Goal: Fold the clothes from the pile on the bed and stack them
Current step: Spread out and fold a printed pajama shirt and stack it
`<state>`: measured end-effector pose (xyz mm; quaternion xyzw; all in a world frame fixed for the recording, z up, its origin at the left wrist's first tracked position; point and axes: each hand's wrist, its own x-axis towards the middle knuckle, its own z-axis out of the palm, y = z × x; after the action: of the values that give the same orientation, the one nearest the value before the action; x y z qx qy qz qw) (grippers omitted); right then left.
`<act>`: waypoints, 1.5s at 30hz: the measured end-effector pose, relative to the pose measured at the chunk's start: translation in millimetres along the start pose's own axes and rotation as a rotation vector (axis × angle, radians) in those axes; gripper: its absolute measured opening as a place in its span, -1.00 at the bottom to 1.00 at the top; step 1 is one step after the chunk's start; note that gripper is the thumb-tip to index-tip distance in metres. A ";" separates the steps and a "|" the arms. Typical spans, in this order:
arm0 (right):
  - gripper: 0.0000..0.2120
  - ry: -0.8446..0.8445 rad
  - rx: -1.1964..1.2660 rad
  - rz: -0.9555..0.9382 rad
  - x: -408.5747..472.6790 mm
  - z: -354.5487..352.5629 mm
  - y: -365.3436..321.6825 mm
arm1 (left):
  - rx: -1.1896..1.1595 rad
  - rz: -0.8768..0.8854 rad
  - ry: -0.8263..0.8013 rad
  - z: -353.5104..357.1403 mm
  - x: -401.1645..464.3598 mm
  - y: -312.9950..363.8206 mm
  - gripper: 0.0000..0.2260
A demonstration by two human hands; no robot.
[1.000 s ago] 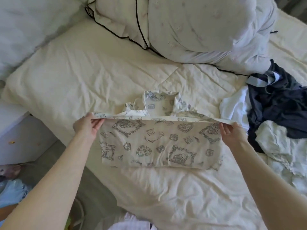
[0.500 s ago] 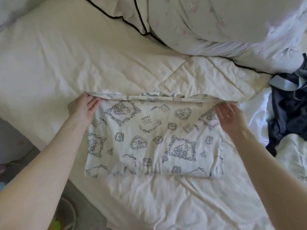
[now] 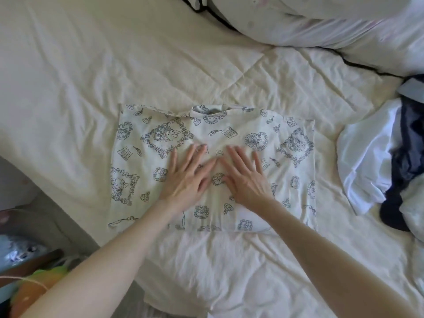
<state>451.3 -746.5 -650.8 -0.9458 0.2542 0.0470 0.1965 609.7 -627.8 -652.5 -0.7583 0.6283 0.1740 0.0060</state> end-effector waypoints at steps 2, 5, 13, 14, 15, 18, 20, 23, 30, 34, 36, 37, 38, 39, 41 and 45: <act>-0.48 -0.088 -0.125 0.078 21.5 0.7 25.5 | 0.120 -0.057 -0.037 1.7 27.2 -21.5 -0.51; -0.45 -0.110 -0.254 0.102 51.4 -10.7 53.1 | 0.147 -0.140 -0.082 -16.2 70.5 -50.5 -0.50; -0.48 0.042 -0.015 0.368 53.3 -45.4 54.7 | -0.135 -0.388 -0.023 -57.5 54.6 -68.0 -0.53; -0.48 0.040 -0.022 0.325 39.6 -42.2 45.7 | -0.151 -0.376 0.004 -52.1 35.8 -62.2 -0.52; -0.48 0.030 -0.018 0.278 22.7 -37.1 33.2 | -0.161 -0.367 0.029 -45.1 15.1 -54.4 -0.51; -0.50 0.015 0.035 0.151 -33.6 -10.8 -15.6 | -0.151 -0.337 0.065 -19.2 -48.7 -18.2 -0.52; -0.53 0.012 0.061 0.100 -67.4 12.8 -43.5 | -0.153 -0.275 0.043 1.6 -85.2 10.0 -0.53; -0.55 -0.073 0.045 0.096 -100.7 34.1 -45.9 | -0.086 -0.245 -0.056 24.6 -117.4 15.6 -0.56; -0.34 -0.218 -0.058 0.455 -141.5 16.0 29.7 | -0.056 -0.317 -0.052 18.6 -125.1 -19.6 -0.53; -0.29 -0.169 -0.057 0.559 -156.2 6.8 34.2 | -0.289 -0.706 0.140 13.2 -140.6 -15.4 -0.54; -0.32 -0.144 -0.026 0.509 -154.8 6.8 19.7 | -0.421 -0.893 0.246 13.7 -147.3 -19.1 -0.59; -0.35 -0.127 0.002 0.475 -151.1 8.2 8.6 | -0.506 -0.979 0.282 14.2 -150.3 -21.3 -0.61; -0.38 -0.114 0.027 0.437 -146.1 10.2 -3.6 | -0.597 -1.073 0.305 15.1 -151.9 -22.8 -0.63; -0.41 -0.108 0.037 0.391 -140.8 13.6 -17.4 | -0.712 -1.180 0.320 15.7 -153.4 -25.6 -0.61; -0.47 -0.101 0.029 0.289 -127.9 21.4 -43.8 | -1.105 -1.390 0.342 12.9 -151.6 -28.4 -0.57; -0.51 -0.088 0.014 0.149 -98.1 39.4 -90.9 | -1.637 -1.561 0.405 10.5 -149.3 -43.4 -0.88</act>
<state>412.1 -613.4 -636.9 -0.9200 0.3151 0.1014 0.2100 626.1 -474.3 -630.9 -0.7316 -0.3249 0.3540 -0.4836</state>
